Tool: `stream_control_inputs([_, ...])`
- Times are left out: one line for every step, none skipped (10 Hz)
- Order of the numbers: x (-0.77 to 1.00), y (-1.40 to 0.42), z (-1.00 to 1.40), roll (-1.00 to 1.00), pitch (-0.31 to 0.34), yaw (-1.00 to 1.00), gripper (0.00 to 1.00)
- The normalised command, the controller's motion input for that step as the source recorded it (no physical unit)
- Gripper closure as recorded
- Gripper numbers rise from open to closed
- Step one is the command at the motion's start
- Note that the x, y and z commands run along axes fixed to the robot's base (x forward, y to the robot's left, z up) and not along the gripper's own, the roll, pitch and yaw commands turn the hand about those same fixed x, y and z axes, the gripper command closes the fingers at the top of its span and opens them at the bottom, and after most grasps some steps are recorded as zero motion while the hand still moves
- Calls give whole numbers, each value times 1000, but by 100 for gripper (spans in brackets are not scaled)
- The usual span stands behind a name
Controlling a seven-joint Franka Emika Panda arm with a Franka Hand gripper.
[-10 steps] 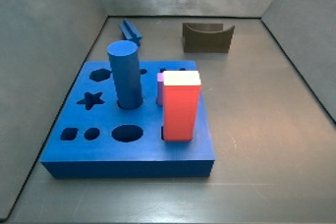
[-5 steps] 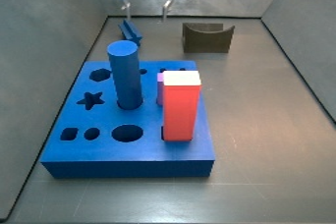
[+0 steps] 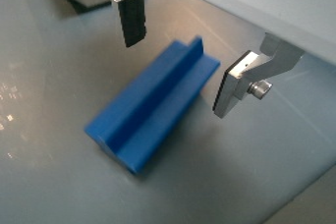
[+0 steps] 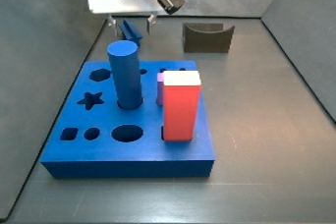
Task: Pick up the star object. Move up. Place the star object on the fixture. Regrasp the star object. Move to above the board. Insert the star object.
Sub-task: Pick up the star object.
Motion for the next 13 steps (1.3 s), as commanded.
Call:
stream_control_inputs([-123,0,-689,-110,-193,174,0])
stream_control_inputs([-14,0,-674,-149,-167,149,0])
stream_control_inputs([0,0,-351,-53,-76,23,0])
stream_control_inputs([0,14,0,-30,0,0,0])
stream_control_inputs([0,0,0,0,0,0,0])
stream_control_inputs([0,0,0,0,0,0,100])
stream_control_inputs([0,0,0,0,0,0,100])
stream_control_inputs([0,0,0,0,0,0,100])
stream_control_inputs([0,0,0,0,0,0,100])
stream_control_inputs([0,0,0,0,0,0,100])
stream_control_inputs([0,0,0,0,0,0,100])
stream_control_inputs([0,0,0,0,0,0,100])
stream_control_inputs([0,0,0,0,0,0,100])
